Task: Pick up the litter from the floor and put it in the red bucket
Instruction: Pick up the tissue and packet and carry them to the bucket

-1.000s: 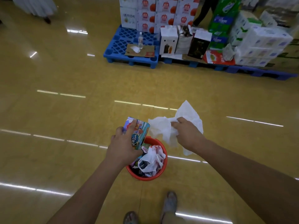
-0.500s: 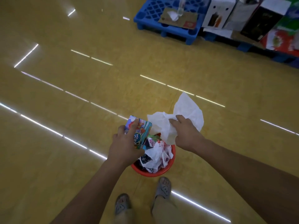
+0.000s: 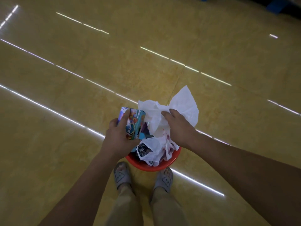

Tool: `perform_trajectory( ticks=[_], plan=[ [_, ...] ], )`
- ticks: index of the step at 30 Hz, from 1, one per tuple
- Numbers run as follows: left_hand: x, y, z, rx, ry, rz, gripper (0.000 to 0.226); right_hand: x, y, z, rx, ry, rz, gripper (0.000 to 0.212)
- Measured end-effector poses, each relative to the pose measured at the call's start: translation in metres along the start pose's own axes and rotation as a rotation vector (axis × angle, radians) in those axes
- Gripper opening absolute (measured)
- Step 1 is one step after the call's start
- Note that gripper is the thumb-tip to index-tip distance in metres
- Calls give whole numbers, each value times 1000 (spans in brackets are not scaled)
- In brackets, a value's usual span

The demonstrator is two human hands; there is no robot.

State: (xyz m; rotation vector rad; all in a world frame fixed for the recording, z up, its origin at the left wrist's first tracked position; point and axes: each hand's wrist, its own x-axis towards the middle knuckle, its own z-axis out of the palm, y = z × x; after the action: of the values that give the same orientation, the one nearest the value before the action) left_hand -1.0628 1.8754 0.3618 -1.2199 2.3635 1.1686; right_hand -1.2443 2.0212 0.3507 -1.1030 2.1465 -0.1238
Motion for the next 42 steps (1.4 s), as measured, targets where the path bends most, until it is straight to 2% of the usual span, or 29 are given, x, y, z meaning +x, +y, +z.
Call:
perform_trajectory(
  ticks=[6,12,15,18,21,24,28,32,36,38,42],
  plan=[
    [47,-59,49,-68,-103,-1,99,55,27,81,32,-61,34,74],
    [84,-104,96,-252,-255,7,88,99,54,141,31,-52,20,68],
    [98,-118,110,-262,-301,20,80,119,64,161,18,-49,26,57],
    [111,-126,114,-332,-338,-53,71,138,73,176,39,-106,141,39],
    [125,-127,122,-170,-358,-51,73,153,76,179,47,-163,227,38],
    [135,-121,132,13,-325,-15,63,167,80,181,83,-245,271,33],
    [137,-123,136,6,-338,-6,63,177,80,182,124,-245,343,32],
    [138,-126,135,43,-361,26,65,190,79,181,128,-399,447,26],
    [139,-124,134,94,-350,33,66,176,75,178,148,-242,360,35],
    [137,-119,132,128,-261,48,64,169,74,171,187,-254,345,37],
    [123,-94,122,104,-65,70,57,155,68,153,438,-113,404,38]
  ],
)
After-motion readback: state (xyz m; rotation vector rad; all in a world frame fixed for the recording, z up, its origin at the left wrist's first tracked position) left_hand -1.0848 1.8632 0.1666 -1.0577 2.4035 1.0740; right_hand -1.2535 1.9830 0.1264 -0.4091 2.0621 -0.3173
